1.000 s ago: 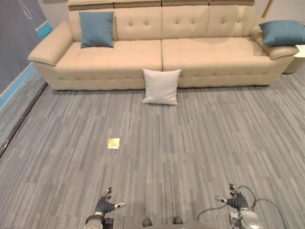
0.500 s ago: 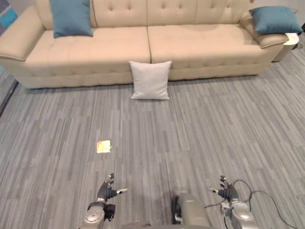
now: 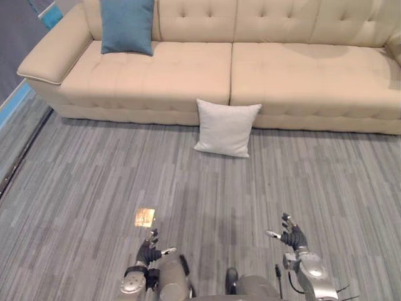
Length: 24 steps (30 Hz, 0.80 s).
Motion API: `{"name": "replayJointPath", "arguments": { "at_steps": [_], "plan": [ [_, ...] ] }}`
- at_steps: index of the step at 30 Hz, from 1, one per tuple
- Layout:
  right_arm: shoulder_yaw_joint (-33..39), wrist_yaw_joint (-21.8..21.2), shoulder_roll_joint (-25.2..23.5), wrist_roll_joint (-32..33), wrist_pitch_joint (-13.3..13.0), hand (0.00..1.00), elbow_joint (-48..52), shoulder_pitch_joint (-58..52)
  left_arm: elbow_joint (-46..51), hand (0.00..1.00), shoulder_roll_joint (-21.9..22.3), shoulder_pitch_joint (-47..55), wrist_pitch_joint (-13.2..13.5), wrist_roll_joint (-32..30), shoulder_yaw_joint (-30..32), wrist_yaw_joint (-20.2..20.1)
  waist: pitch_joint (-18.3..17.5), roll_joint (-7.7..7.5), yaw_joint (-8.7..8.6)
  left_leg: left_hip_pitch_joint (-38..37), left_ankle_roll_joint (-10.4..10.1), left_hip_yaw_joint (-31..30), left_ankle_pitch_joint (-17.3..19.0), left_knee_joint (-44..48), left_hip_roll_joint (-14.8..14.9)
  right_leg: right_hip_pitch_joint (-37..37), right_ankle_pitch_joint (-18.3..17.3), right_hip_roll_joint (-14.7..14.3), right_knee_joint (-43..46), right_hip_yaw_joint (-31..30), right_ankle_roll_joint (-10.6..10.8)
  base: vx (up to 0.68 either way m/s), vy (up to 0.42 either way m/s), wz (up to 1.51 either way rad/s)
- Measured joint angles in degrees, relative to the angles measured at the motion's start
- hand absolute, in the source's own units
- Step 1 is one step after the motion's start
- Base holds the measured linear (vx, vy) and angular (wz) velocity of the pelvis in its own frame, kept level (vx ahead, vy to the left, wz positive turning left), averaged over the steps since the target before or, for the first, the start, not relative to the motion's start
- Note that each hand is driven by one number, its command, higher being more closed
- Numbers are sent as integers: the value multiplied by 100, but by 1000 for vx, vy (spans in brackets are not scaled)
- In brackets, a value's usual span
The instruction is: Pick up cushions and gather them together orderly.
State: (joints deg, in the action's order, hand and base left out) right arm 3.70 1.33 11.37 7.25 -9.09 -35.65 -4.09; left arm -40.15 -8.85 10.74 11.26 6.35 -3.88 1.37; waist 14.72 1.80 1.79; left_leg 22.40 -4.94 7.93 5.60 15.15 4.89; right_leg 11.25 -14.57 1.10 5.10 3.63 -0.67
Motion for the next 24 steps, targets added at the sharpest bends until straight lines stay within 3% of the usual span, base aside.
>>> {"name": "replayJointPath", "arguments": {
  "at_steps": [1, 2, 3, 4, 5, 6, 7, 8, 9, 10, 11, 13, 14, 15, 16, 17, 18, 19, 21, 22, 23, 24],
  "plan": [
    [-24, -4, -20, -4, -6, 0, -108, 2, -85, 0, -21, 17, 3, 26, 7, 12, -53, 0, 92, -24, 300, -81, -772, 143, -67, 150, -219, 52, 47, -245, 100, 716, 300, -73],
    [-20, -4, -64, -7, -2, 0, -149, -41, -223, 0, -51, -73, -3, 25, 72, 20, -126, -160, 57, 19, 633, -47, -658, 400, -215, 74, -309, 265, 409, -353, 131, 604, 253, -55],
    [-14, -3, -56, -9, -4, 0, -148, -72, -254, 0, -44, -113, -6, 25, 111, 23, -157, -197, 27, 23, 664, -4, -518, 491, -266, -88, -316, 344, 753, -398, 144, 771, 300, -24],
    [-2, 0, -59, -15, 0, 0, -193, -120, -266, 0, -30, -142, 9, 25, 94, 14, -177, -285, -17, -115, 731, 155, -250, 605, -342, -464, -283, 506, 1722, -553, 244, 623, 244, -31],
    [-26, -4, -124, -22, 10, 0, -247, -133, -330, 0, -48, -149, 23, 26, 104, 18, -149, -406, -87, -475, 830, 272, 41, 603, -470, -922, 42, 649, 3067, -682, 808, 742, 292, -40],
    [-41, -13, -195, -59, 19, 0, -248, -129, -408, 0, -89, -166, 16, 25, 93, 24, -132, -464, -120, -829, 881, 350, 240, 564, -543, -1256, 350, 763, 4072, -743, 1198, 584, 201, -37],
    [-115, -23, -214, -96, 31, 0, -260, -157, -471, 0, -116, -183, -3, 25, 24, 33, -113, -451, -161, -1196, 919, 391, 425, 559, -542, -1534, 309, 824, 4910, -696, 1100, 594, 172, -31],
    [-300, -36, -199, -111, 39, 0, -252, -203, -480, 0, -153, -169, -13, 25, -60, 71, -112, -410, -241, -1710, 941, 436, 593, 410, -512, -1838, 132, 856, 5425, -476, 779, 581, 148, -31],
    [-396, -35, -195, -112, 38, 0, -245, -213, -478, 0, -162, -169, -12, 28, -76, 95, -117, -387, -251, -1964, 943, 468, 653, 271, -493, -2038, 38, 871, 5486, -315, 617, 454, 97, -33],
    [-518, -42, -198, -115, 37, 0, -229, -184, -467, 0, -187, -201, -8, 37, -76, 128, -111, -367, -253, -2281, 940, 488, 698, 70, -473, -2326, -75, 850, 5356, -121, 445, 535, 52, -25],
    [-643, -49, -196, -116, 37, 0, -225, -100, -464, 0, -231, -292, -8, 60, -72, 133, -73, -310, -320, -2675, 925, 508, 760, -180, -371, -2756, -182, 657, 4554, 165, 321, 532, 26, -15],
    [-656, -58, -194, -115, 36, 0, -226, -51, -425, 0, -259, -328, -4, 75, -56, 132, -42, -257, -422, -2913, 924, 496, 760, -370, -303, -3111, -93, 464, 3360, 314, 361, 581, -24, 15],
    [-644, -53, -169, -112, 38, 0, -226, -40, -415, 0, -275, -340, -1, 75, -49, 135, -75, -353, -457, -3123, 904, 462, 769, -522, -301, -3245, 301, 334, 2200, 294, 416, 665, -88, 40],
    [-626, -51, -141, -111, 37, 0, -223, -120, -413, 0, -287, -324, 0, 73, -56, 135, -79, -368, -484, -3341, 771, 386, 844, -622, -353, -3207, 917, 217, 939, 215, 427, 586, -107, 40],
    [-625, -50, -133, -111, 38, 0, -221, -175, -413, 0, -288, -309, 0, 71, -56, 137, -119, -452, -487, -3465, 641, 298, 919, -645, -401, -3199, 1220, 207, 482, 145, 457, 595, -146, 53],
    [-619, -50, -99, -112, 49, 0, -222, -281, -455, 0, -275, -290, -7, 70, -55, 141, -177, -595, -479, -3698, 339, 55, 1136, -623, -467, -3189, 2049, 234, 423, -86, 314, 618, -191, 68],
    [-520, -48, -73, -112, 60, 0, -226, -328, -486, 0, -198, -302, -11, 67, -57, 135, -193, -454, -545, -3780, 268, -188, 1178, -496, -352, -3263, 2269, 195, 901, -55, 41, 598, -199, 70],
    [-462, -47, -69, -112, 58, 0, -220, -333, -483, 0, -160, -298, -4, 67, -52, 136, -218, -336, -578, -3690, 240, -280, 1156, -313, -253, -3269, 2082, 164, 1030, 63, 38, 687, -248, 68],
    [-387, -50, -71, -111, 55, 0, -147, -323, -492, 0, -45, -319, 0, 36, -7, 140, -173, -109, -603, -3080, -261, -315, 728, 1291, 105, -2895, 1652, 80, 1167, 369, -145, 529, -212, 52],
    [-403, -48, -74, -109, 57, 0, -120, -351, -491, 0, 1, -310, -5, 25, 10, 141, -149, -72, -595, -2893, -271, -269, 480, 1884, 241, -2665, 1564, 49, 1084, 418, -180, 421, -176, 38],
    [-425, -40, -95, -102, 55, 0, -19, -437, -472, 0, 94, -283, -3, 25, 12, 140, -140, -23, -539, -2518, -259, -67, 233, 3003, 598, -2183, 1438, -52, 856, 496, -243, 409, -162, 21],
    [-424, -37, -122, -101, 55, 0, 53, -465, -467, 0, 125, -277, -4, 25, 11, 135, -140, -23, -496, -2376, -115, 130, 323, 3390, 748, -1971, 1387, -99, 746, 498, -272, 548, -187, 8]
  ]
}}
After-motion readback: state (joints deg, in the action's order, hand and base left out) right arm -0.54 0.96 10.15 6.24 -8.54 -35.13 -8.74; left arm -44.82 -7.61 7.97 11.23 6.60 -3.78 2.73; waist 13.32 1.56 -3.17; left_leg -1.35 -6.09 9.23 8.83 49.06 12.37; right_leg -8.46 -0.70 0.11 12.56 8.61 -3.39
